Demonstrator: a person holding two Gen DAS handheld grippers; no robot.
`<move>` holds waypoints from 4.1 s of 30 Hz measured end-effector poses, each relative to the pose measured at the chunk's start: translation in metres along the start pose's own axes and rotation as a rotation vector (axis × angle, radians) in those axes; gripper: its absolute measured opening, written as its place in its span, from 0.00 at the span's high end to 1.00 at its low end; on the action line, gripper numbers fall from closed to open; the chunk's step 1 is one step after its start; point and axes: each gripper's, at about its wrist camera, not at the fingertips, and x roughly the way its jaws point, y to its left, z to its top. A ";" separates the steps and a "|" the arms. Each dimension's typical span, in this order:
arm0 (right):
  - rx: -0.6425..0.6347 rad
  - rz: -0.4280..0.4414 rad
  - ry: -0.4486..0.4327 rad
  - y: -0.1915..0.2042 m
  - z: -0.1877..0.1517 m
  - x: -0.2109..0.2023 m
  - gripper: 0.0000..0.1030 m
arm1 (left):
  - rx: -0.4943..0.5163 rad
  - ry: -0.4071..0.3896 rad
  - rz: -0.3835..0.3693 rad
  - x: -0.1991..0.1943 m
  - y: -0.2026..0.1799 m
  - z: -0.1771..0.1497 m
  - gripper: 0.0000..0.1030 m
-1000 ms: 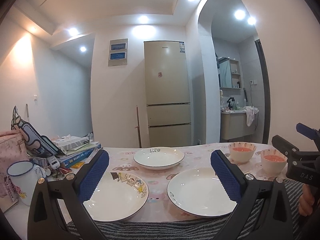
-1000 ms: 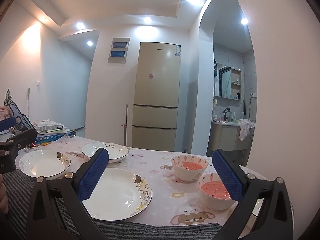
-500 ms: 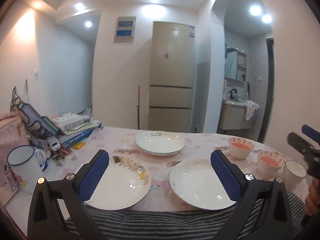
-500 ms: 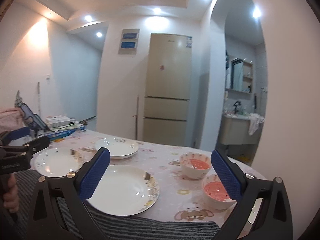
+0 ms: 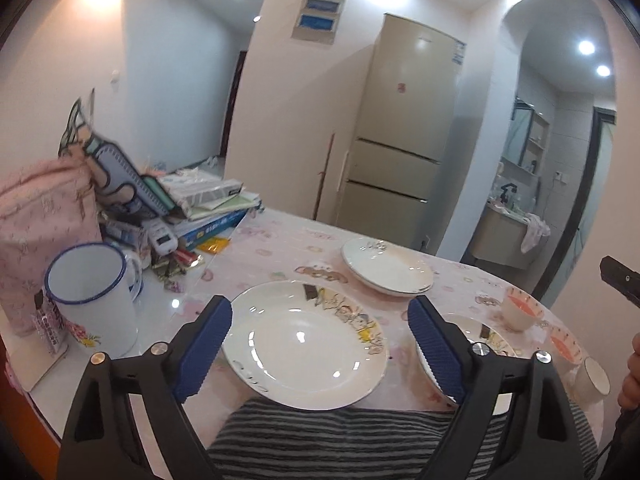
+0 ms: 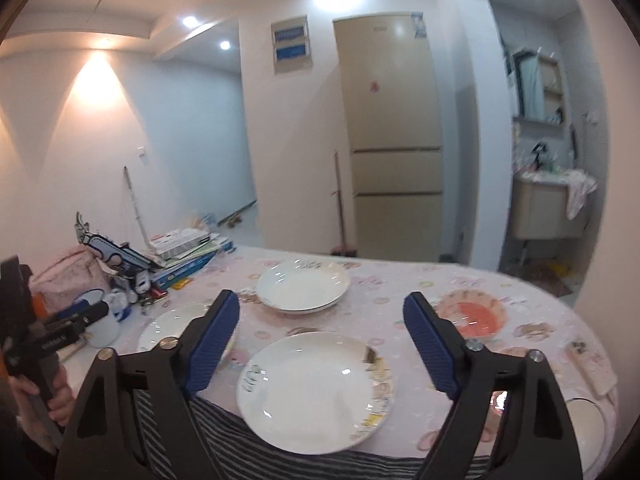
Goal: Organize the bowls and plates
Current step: 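Lower both grippers onto the rim of the cartoon-rim white plate and close, then lift the cartoon-rim plate with both grippers and carry it toward the other plate, then lower the cartoon-rim plate onto the white plate and open both grippers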
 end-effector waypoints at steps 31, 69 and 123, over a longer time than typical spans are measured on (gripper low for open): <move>0.143 0.222 0.743 0.088 -0.070 0.276 0.78 | -0.384 0.460 -0.004 0.126 0.108 -0.053 0.86; 0.168 0.346 0.719 0.091 -0.045 0.256 0.89 | -0.259 0.415 0.045 0.103 0.073 -0.024 0.83; 0.387 0.132 0.642 -0.119 -0.087 0.116 0.87 | 0.031 0.538 -0.176 0.107 -0.155 -0.065 0.82</move>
